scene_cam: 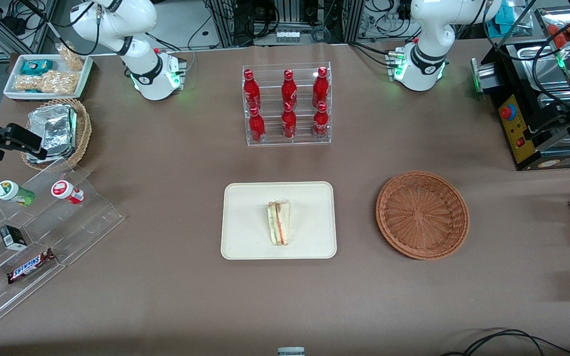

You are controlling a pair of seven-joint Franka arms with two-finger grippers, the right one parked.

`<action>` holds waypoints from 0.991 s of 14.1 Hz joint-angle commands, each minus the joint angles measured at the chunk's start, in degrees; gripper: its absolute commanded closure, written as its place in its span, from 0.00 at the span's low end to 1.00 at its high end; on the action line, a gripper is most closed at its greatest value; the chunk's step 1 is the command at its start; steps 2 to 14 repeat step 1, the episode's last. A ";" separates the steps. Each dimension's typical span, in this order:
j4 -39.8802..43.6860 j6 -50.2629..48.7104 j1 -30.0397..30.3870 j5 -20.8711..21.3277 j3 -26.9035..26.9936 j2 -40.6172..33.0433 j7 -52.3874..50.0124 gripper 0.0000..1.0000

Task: Place sandwich from basket to tray

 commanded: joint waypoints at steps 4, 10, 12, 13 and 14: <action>2.88 0.03 -0.67 -0.83 0.47 2.97 0.23 0.00; 2.88 0.03 -0.67 -0.83 0.47 2.97 0.23 0.00; 2.88 0.03 -0.67 -0.83 0.47 2.97 0.23 0.00; 2.88 0.03 -0.67 -0.83 0.47 2.97 0.23 0.00; 2.88 0.03 -0.67 -0.83 0.47 2.97 0.23 0.00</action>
